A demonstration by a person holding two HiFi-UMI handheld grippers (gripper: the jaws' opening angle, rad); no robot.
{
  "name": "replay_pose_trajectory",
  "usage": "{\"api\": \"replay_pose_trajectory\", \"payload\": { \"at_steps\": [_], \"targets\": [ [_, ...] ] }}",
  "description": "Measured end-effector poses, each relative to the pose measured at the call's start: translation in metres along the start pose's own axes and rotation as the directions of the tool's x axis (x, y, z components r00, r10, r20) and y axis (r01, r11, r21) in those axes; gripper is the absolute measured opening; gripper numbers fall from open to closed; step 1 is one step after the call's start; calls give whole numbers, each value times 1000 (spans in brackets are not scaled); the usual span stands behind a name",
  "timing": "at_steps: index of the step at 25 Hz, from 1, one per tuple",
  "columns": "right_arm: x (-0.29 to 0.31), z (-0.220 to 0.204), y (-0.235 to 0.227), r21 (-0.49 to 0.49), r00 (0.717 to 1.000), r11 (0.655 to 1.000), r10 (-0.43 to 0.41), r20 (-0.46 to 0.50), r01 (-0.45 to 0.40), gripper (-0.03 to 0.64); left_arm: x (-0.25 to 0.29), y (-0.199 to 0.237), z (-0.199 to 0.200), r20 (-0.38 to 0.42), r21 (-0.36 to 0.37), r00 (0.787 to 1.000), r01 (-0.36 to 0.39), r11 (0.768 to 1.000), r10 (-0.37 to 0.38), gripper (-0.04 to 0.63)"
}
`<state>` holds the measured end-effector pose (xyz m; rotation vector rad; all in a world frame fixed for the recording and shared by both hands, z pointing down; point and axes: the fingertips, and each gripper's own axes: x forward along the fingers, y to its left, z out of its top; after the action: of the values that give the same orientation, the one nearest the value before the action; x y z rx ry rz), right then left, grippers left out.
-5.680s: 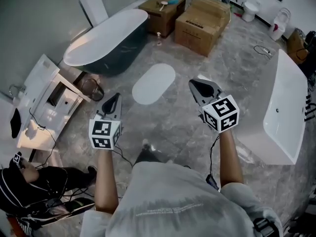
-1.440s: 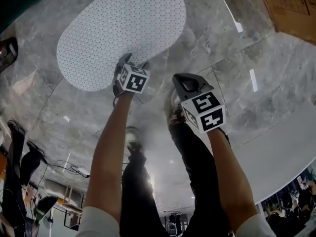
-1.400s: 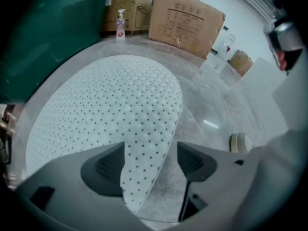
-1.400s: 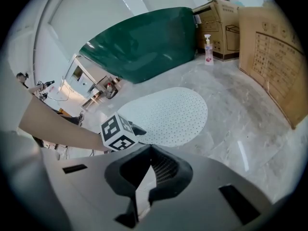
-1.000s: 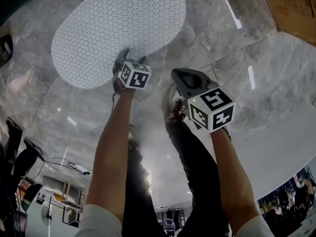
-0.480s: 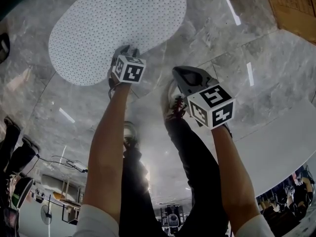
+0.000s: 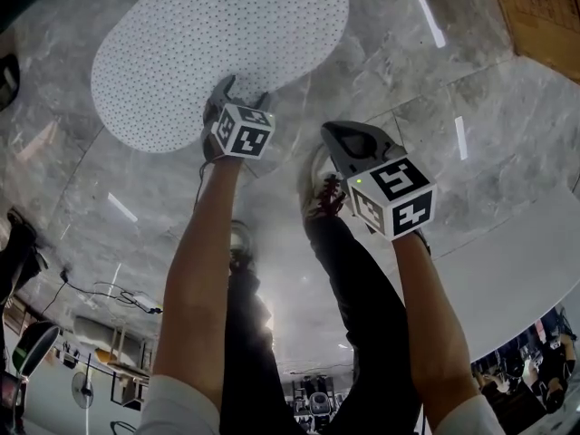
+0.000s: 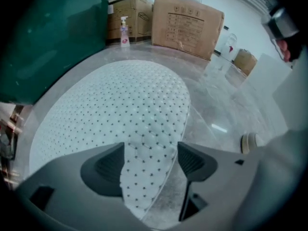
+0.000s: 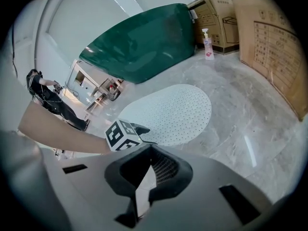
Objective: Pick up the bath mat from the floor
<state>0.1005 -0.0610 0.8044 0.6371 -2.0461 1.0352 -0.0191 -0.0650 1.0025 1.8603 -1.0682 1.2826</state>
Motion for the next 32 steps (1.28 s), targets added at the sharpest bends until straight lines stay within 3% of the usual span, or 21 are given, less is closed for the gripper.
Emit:
{"api": "replay_pose_trajectory", "payload": {
  "at_steps": [3,6,12,20,32],
  "targets": [
    [-1,-1,0,-10,1000,1000,3,-1,-3,15,6,0,-2,-19,0,1000,12,1000,-12,371],
    [-2,-2,-1,-20,1000,1000,5,-1,-5,15,9,-1,-4,-41,12,999,16,1000,-16,377],
    [-6,5,-7,36,999,999,-6,42,4,15,9,3,-5,-56,-40,998,-22,999,20,376],
    [-11,3,-14,37,998,999,-33,47,31,15,8,7,-4,-42,-82,999,-13,997,9,376],
    [-12,3,-16,30,998,999,-36,60,34,15,6,9,-5,-26,-75,1000,-3,997,1,360]
  ]
}}
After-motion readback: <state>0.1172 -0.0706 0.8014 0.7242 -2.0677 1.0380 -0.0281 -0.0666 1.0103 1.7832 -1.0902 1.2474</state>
